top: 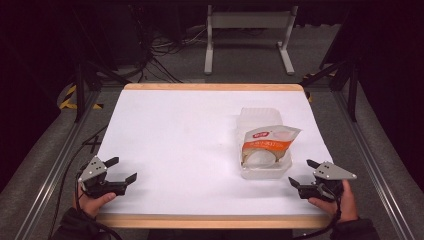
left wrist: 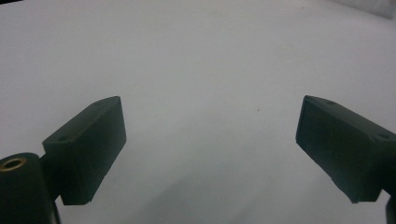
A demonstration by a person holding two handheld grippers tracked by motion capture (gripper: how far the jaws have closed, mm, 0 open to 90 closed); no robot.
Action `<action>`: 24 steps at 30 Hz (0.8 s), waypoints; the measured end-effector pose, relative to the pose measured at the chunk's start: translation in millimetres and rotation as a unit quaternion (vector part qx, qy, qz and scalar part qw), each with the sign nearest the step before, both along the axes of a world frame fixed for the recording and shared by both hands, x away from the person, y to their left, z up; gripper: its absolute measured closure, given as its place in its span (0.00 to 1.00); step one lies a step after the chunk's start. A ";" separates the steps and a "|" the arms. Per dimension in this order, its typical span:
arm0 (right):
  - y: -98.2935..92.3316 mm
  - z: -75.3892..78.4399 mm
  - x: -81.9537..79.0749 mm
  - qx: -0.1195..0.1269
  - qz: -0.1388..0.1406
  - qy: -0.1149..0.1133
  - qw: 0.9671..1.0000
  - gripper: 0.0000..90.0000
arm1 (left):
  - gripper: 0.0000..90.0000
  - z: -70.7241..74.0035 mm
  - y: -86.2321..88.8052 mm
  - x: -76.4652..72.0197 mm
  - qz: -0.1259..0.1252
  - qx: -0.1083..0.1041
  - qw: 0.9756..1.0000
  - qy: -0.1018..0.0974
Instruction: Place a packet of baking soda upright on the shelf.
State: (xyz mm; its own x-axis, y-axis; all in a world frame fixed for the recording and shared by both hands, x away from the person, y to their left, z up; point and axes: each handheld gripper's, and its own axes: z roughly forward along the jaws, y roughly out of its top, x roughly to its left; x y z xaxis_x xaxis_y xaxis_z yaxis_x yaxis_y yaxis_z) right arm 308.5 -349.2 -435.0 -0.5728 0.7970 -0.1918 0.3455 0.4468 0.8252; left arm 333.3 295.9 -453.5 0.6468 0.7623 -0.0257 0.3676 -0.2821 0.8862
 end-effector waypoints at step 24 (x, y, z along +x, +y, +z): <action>-0.3 -1.7 1.0 0.014 -0.009 0.001 1.000 0.15 | 0.10 4.0 -3.8 0.0 -0.002 0.004 1.000 -0.014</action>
State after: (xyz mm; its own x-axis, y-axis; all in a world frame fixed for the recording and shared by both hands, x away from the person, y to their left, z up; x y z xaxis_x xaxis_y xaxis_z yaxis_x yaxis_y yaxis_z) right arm 309.5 -349.6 -436.7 -0.5592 0.8117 -0.1683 0.3542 0.4175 0.8368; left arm 333.3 292.1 -449.5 0.6505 0.7595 -0.0014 0.3418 -0.2911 0.8935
